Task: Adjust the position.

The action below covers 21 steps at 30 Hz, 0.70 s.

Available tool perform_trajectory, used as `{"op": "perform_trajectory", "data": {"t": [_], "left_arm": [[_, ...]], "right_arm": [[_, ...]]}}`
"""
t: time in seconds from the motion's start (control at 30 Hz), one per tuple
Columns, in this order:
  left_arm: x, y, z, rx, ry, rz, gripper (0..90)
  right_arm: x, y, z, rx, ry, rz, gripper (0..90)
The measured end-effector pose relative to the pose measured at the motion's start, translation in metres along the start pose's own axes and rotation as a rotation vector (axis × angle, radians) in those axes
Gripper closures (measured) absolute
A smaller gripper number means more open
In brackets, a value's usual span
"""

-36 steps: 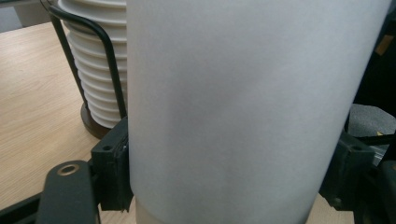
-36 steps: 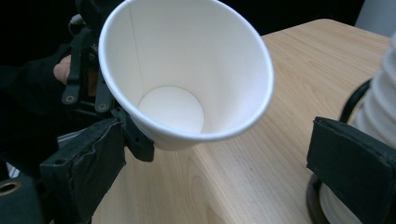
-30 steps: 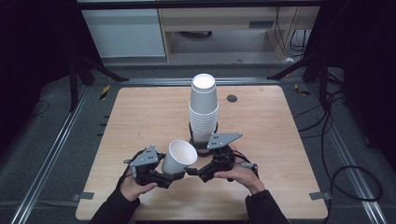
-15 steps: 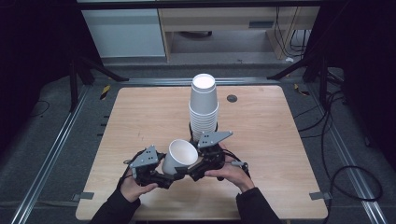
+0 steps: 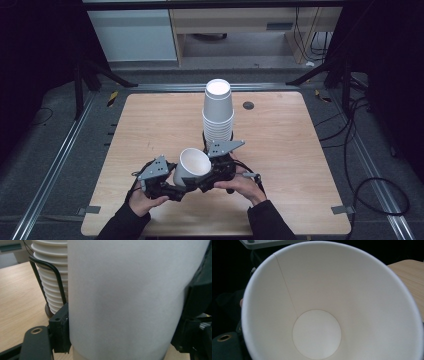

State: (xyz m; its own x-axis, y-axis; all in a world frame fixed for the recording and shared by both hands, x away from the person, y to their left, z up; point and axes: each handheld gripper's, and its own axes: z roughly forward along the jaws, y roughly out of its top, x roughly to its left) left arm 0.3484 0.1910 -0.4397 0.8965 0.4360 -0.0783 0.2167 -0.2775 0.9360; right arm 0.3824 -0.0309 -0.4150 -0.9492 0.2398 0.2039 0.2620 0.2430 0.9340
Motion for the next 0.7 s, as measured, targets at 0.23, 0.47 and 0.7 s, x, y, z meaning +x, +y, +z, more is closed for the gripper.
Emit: {"op": "perform_trajectory", "data": {"t": [0.23,0.47,0.7], "left_arm": [[0.0,0.0,0.0,0.0,-0.005,0.003,20.8],[-0.001,-0.001,0.0,0.012,-0.017,0.012,19.0],[0.001,-0.003,0.0,0.033,-0.025,0.007,17.5]], "right_arm": [[0.001,0.0,0.001,-0.002,0.009,0.0,12.8],[0.003,0.001,-0.002,0.009,0.008,-0.021,13.9],[0.003,0.007,-0.017,-0.01,-0.033,-0.043,14.0]]}}
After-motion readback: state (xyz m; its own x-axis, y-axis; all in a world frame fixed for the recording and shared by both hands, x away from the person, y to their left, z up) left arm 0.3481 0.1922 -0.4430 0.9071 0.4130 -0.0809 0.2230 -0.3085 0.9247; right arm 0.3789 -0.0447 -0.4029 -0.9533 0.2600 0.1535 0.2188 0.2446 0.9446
